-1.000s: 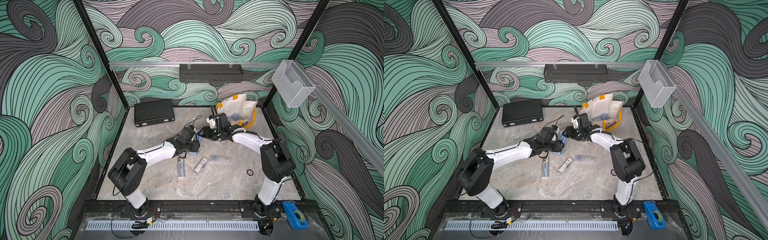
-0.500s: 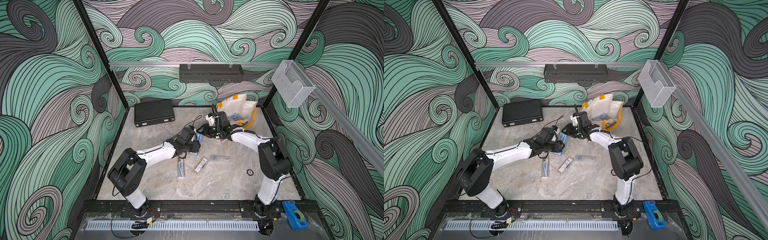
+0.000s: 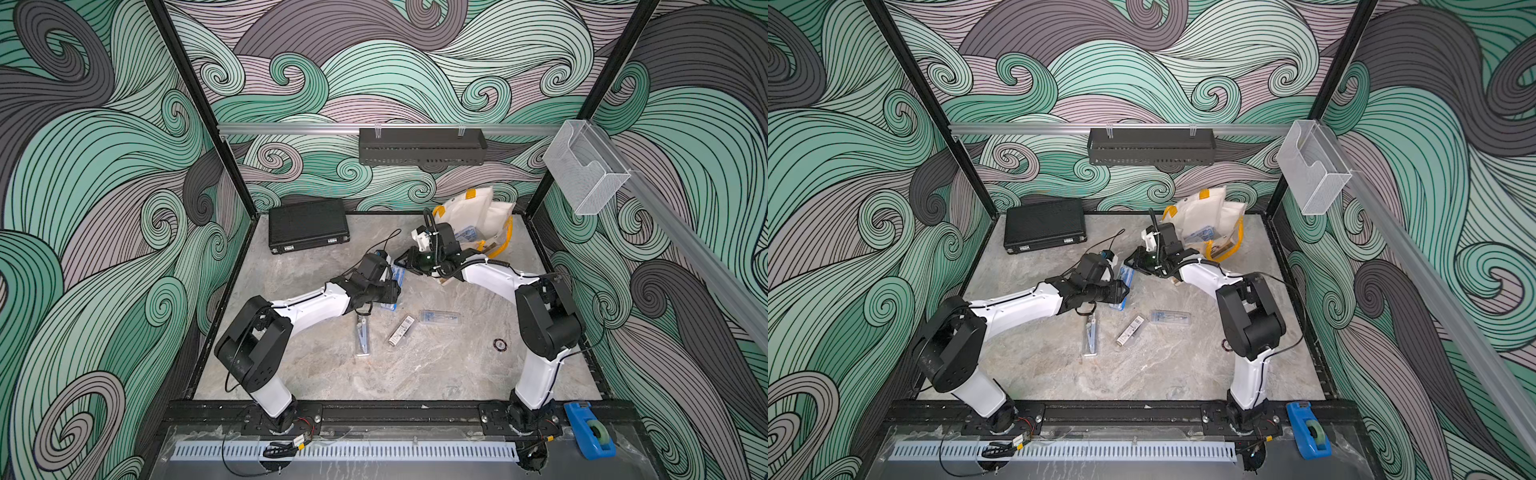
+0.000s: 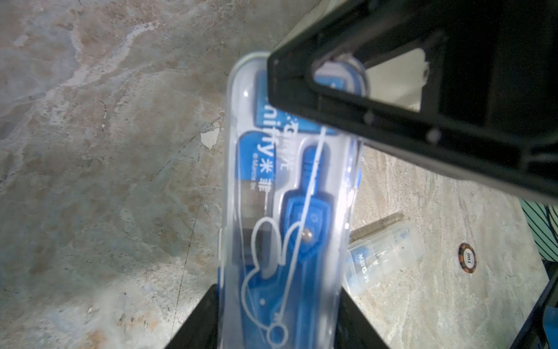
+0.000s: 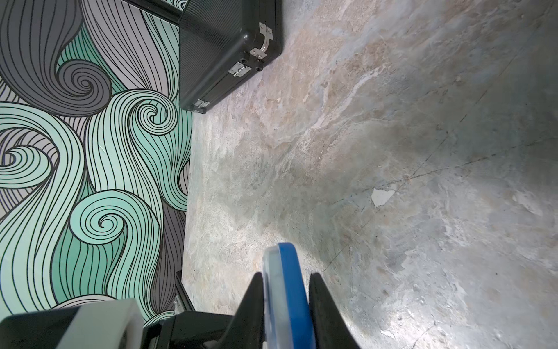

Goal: Put the compass set into the canvas bag
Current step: Pick up the compass set at the center of the board.

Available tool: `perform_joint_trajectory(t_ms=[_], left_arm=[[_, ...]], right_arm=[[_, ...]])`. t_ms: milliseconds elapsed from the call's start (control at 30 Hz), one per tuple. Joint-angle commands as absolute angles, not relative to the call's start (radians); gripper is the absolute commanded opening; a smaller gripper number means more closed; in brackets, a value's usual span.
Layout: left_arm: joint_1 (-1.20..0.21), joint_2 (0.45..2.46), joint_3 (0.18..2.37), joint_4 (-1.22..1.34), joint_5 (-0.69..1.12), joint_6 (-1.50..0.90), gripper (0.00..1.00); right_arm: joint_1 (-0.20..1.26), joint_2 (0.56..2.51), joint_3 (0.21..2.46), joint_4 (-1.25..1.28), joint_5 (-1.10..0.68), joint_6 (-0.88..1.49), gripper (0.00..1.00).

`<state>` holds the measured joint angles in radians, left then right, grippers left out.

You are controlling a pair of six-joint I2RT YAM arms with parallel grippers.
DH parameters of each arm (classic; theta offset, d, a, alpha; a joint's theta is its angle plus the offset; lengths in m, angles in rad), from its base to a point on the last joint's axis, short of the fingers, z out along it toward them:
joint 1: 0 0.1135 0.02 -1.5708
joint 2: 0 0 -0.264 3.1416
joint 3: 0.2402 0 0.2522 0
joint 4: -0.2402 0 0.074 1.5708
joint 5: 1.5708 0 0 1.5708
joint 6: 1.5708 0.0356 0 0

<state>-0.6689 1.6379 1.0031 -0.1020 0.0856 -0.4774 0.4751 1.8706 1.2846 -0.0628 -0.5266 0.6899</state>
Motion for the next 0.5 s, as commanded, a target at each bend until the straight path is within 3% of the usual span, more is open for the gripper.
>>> perform_joint_trajectory(t_ms=[0, 300, 367, 467], left_arm=[[-0.664, 1.606, 1.008, -0.080, 0.112, -0.473, 0.54], [-0.652, 1.594, 1.009, -0.081, 0.141, -0.469, 0.61], [-0.649, 1.592, 1.009, -0.081, 0.143, -0.469, 0.70], [-0.644, 1.585, 1.006, -0.083, 0.140, -0.471, 0.92]], right_arm=[[0.477, 1.893, 1.311, -0.055, -0.540, 0.700, 0.21], [0.477, 1.879, 1.334, -0.088, -0.526, 0.660, 0.13], [0.478, 1.871, 1.343, -0.104, -0.517, 0.645, 0.12], [0.479, 1.857, 1.361, -0.134, -0.496, 0.618, 0.11]])
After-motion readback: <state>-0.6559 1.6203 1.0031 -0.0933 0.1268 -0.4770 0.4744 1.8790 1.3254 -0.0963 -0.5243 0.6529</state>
